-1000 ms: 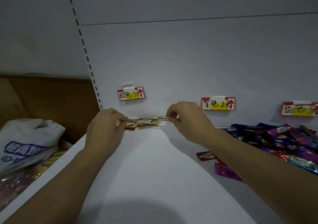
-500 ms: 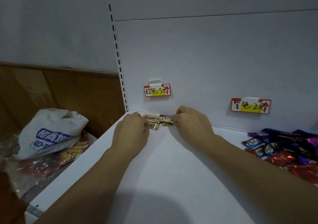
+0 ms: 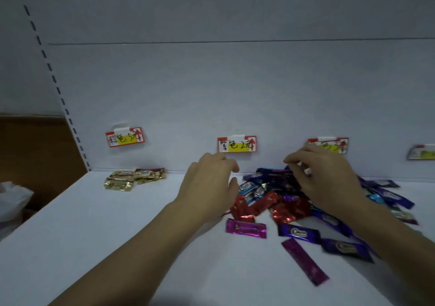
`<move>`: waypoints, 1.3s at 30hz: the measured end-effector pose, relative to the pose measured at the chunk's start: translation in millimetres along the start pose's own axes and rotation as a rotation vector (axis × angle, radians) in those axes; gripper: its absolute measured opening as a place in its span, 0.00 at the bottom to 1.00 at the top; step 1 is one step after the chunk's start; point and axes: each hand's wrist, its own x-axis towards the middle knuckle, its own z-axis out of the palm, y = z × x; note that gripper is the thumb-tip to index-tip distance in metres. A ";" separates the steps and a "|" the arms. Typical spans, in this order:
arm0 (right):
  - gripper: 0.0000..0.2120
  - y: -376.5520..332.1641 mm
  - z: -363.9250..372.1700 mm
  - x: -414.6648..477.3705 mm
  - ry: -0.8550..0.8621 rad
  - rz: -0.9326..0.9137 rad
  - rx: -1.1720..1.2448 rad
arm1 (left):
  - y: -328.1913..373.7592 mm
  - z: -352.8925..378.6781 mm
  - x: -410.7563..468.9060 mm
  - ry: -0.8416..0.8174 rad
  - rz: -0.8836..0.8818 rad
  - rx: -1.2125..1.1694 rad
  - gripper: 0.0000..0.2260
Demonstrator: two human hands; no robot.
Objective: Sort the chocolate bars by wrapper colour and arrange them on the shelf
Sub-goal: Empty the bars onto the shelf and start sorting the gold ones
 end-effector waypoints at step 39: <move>0.15 20.9 -20.4 -12.1 -0.730 -0.052 -0.087 | 51.0 48.1 -5.8 -0.345 0.084 -0.025 0.24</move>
